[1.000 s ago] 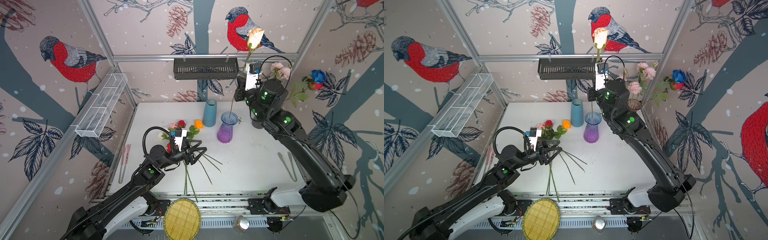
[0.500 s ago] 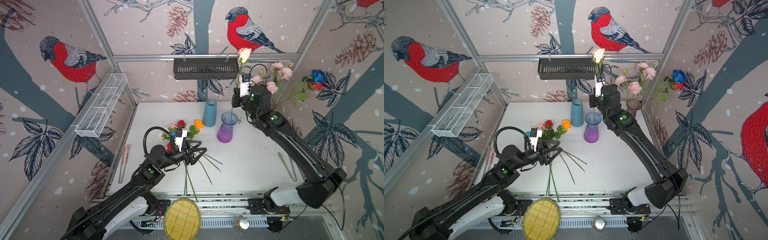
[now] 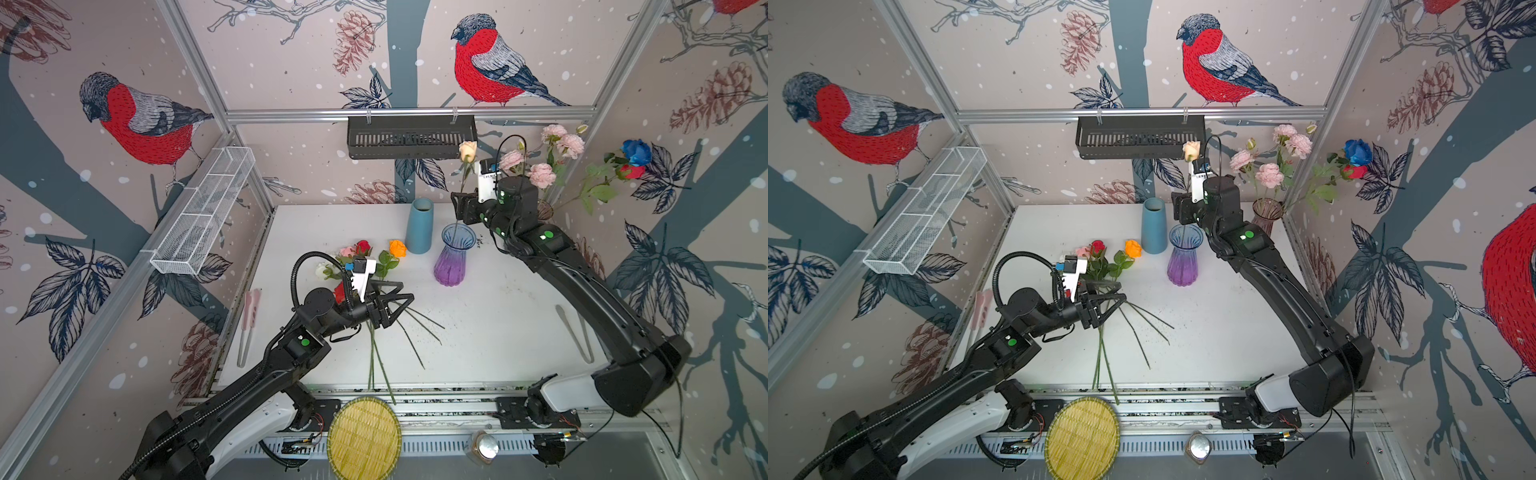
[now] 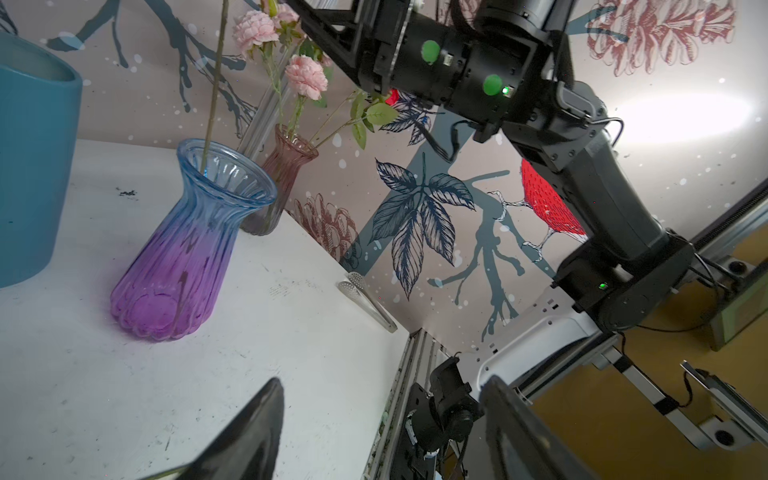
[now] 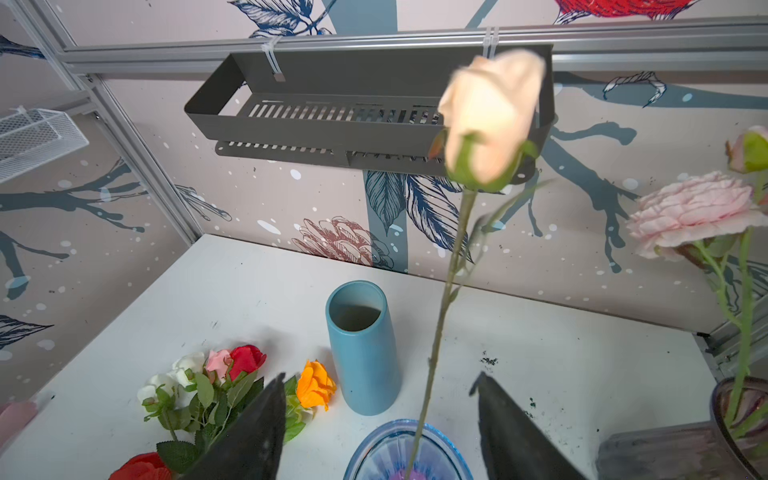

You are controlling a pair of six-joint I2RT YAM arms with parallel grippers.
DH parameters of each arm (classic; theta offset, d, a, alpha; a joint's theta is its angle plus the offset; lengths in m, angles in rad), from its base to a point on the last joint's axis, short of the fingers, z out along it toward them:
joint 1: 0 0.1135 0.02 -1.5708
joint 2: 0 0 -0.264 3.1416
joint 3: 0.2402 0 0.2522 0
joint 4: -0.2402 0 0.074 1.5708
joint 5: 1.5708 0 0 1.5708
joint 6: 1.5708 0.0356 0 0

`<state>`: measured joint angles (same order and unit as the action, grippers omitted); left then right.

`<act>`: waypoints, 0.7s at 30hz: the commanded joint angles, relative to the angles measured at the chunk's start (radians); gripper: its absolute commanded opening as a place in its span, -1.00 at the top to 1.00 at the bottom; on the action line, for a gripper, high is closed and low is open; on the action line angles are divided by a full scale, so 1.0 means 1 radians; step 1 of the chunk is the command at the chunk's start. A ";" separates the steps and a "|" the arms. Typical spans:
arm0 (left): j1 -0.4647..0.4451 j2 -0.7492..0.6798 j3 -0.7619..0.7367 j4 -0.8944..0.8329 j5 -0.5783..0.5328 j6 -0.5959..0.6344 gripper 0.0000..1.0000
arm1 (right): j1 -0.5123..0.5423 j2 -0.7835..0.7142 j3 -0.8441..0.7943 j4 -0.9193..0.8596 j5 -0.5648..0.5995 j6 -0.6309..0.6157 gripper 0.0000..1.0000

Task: Arrange the flowers into the vase
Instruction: 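Lower the cream rose into the purple-blue vase with the right gripper while the left releases, then open and withdraw the right gripper while the left gripper reaches the rose stems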

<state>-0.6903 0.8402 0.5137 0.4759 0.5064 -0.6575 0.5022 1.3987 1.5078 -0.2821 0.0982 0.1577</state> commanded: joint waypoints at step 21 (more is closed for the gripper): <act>0.167 0.171 -0.012 -0.452 -0.312 -0.012 -0.06 | -0.025 -0.466 -0.570 0.056 -0.196 0.107 -0.43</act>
<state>-0.5259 0.9855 0.5045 0.0425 0.2310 -0.6800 0.4767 0.9493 0.9745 -0.2760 -0.0292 0.2352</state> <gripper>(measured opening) 0.550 0.713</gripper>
